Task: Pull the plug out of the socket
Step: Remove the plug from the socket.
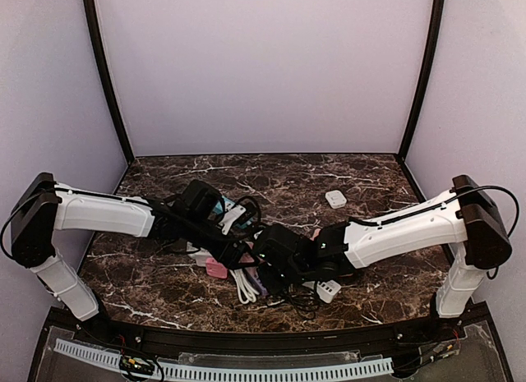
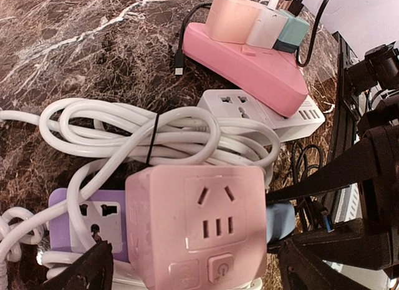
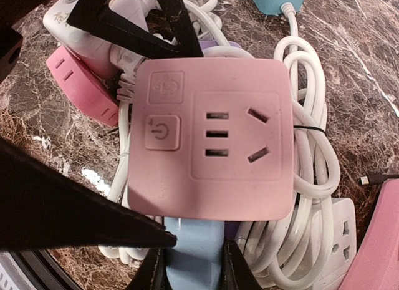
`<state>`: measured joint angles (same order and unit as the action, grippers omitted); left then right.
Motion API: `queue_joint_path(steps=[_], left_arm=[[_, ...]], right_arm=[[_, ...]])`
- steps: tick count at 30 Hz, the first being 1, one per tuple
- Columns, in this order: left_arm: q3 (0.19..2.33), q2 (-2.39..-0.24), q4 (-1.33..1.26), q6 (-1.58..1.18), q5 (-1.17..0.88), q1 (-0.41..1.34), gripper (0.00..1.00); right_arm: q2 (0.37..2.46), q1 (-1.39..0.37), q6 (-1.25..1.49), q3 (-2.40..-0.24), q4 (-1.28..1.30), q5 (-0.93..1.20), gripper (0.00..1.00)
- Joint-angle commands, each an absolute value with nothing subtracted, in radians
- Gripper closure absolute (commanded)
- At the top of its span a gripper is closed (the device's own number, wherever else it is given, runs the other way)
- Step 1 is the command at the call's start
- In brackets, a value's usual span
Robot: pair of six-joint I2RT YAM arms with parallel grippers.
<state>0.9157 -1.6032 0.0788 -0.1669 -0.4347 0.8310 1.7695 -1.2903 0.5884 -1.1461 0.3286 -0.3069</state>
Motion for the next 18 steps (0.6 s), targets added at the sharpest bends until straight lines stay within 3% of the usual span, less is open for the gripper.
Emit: queue_joint_path(steps=[1,10,18], left_arm=[[0.926,-1.621,0.119,-0.15,-0.409,0.846,0.08],[0.944,-1.635,0.167,-0.147,-0.336,0.85,0.15],[0.945,-1.639,0.168,-0.141,-0.337,0.849,0.29]], right_arm=[[1.776,-1.281,0.6,-1.14,0.209,-0.298,1.0],[1.776,-1.282,0.606,-1.136,0.202,-0.296,1.0],[1.769,-1.282,0.624,-1.123,0.202,-0.308,1.0]])
